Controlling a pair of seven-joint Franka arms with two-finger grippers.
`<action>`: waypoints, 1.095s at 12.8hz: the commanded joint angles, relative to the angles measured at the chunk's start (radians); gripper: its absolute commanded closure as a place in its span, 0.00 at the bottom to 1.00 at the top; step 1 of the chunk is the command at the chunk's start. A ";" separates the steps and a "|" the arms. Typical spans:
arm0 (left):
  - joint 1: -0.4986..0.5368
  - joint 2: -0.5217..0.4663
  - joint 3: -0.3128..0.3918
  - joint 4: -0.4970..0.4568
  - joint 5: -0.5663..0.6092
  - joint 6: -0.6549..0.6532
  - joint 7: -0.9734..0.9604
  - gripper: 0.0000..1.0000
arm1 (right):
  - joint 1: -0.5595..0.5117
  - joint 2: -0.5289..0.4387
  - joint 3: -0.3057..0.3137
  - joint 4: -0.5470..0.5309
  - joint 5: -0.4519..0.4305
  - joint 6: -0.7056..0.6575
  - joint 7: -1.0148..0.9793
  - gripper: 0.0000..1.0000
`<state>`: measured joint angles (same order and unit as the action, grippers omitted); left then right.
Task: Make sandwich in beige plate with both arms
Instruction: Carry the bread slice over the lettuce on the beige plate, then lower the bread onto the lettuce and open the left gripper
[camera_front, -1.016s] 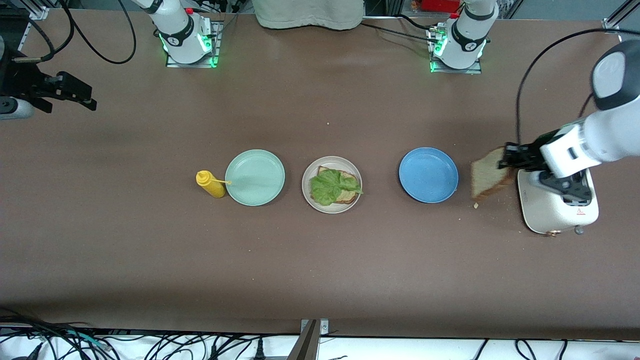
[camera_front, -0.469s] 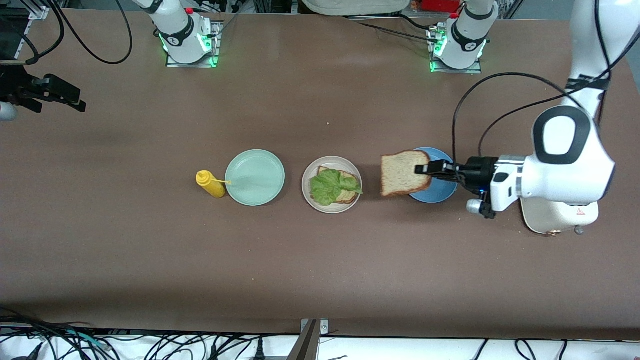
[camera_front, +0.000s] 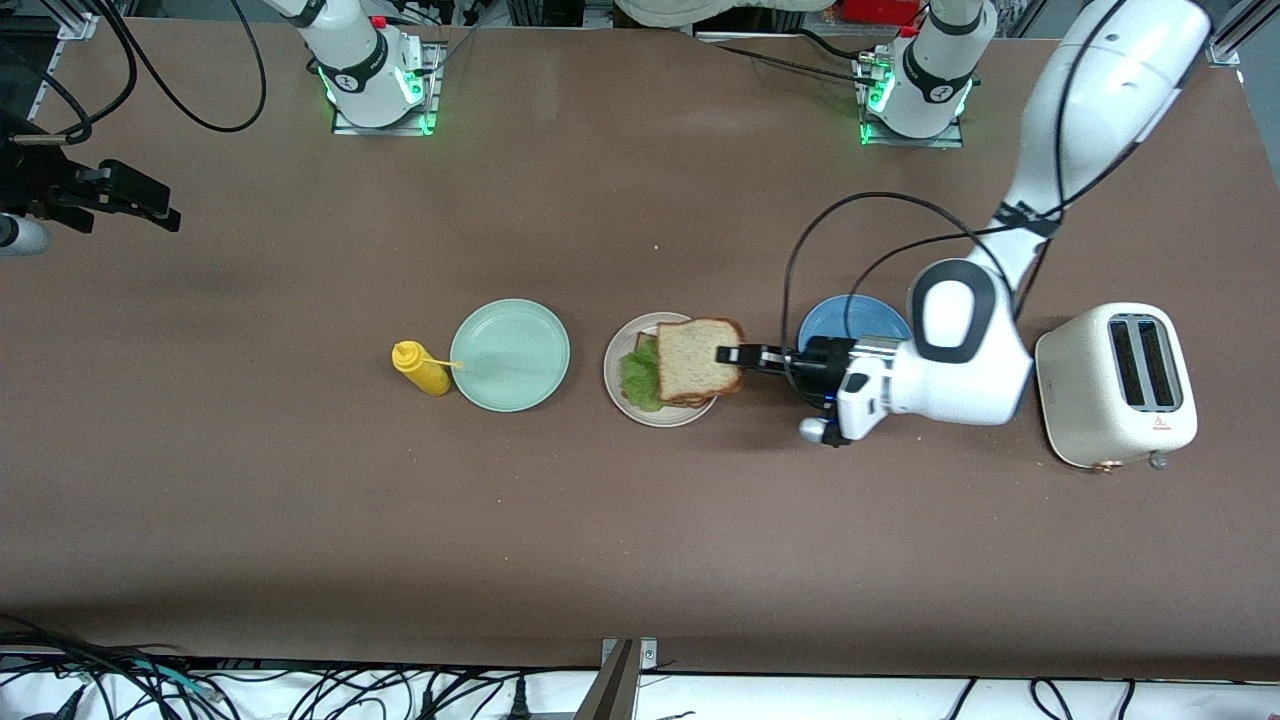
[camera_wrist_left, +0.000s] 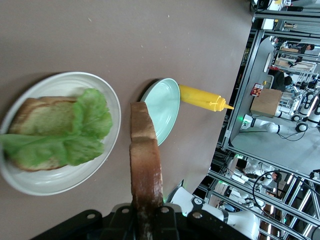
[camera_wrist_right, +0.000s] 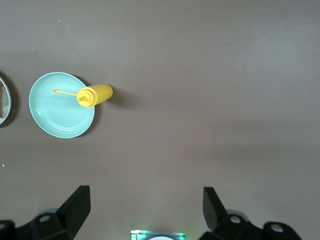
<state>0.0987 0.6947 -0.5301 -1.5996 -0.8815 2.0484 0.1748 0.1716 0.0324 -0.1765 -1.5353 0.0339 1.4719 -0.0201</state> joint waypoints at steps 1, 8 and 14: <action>-0.025 0.051 0.004 0.023 -0.042 0.027 0.107 1.00 | 0.003 0.014 0.005 0.027 -0.002 -0.013 0.002 0.00; -0.031 0.175 0.009 0.015 -0.099 0.029 0.379 1.00 | 0.000 0.018 0.002 0.026 -0.005 -0.015 0.000 0.00; -0.031 0.166 0.024 0.026 -0.077 0.029 0.380 0.00 | 0.000 0.021 0.002 0.026 -0.005 -0.015 0.000 0.00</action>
<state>0.0718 0.8699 -0.5124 -1.5850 -0.9417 2.0787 0.5308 0.1722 0.0446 -0.1753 -1.5346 0.0337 1.4721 -0.0201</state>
